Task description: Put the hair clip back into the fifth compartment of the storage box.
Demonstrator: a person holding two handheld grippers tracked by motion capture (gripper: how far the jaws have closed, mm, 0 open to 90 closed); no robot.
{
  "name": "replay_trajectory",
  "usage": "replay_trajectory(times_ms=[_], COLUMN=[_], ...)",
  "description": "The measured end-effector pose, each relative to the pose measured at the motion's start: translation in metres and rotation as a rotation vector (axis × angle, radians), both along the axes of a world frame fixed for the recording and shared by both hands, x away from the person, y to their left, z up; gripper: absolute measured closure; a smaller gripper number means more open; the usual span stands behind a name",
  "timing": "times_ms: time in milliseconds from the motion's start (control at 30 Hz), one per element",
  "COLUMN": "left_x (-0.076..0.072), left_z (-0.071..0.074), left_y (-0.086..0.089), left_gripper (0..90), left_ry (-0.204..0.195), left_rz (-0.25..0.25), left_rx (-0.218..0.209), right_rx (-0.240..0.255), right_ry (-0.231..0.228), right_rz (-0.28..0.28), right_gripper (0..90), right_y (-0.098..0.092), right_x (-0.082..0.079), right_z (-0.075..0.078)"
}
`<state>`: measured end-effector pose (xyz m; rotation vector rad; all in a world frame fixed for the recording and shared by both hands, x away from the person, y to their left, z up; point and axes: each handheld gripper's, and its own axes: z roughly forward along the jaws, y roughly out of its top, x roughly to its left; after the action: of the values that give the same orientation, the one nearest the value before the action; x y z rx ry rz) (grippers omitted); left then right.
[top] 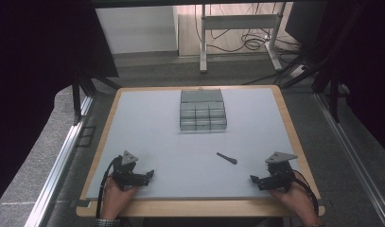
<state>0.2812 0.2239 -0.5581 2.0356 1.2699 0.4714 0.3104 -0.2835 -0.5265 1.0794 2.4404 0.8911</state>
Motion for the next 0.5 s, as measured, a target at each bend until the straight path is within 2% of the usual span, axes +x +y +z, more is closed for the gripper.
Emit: replay_trajectory(times_ms=[500], left_x=[-0.0002], left_z=[-0.0001], left_y=[-0.0001], left_gripper=[0.0], left_ry=[-0.001], left_rz=[0.001], left_rx=[0.0], right_rx=[-0.01], right_ry=[0.012], right_rz=[-0.014], right_gripper=[3.3], right_y=[0.0027], right_x=[0.0008], right_z=[0.0006])
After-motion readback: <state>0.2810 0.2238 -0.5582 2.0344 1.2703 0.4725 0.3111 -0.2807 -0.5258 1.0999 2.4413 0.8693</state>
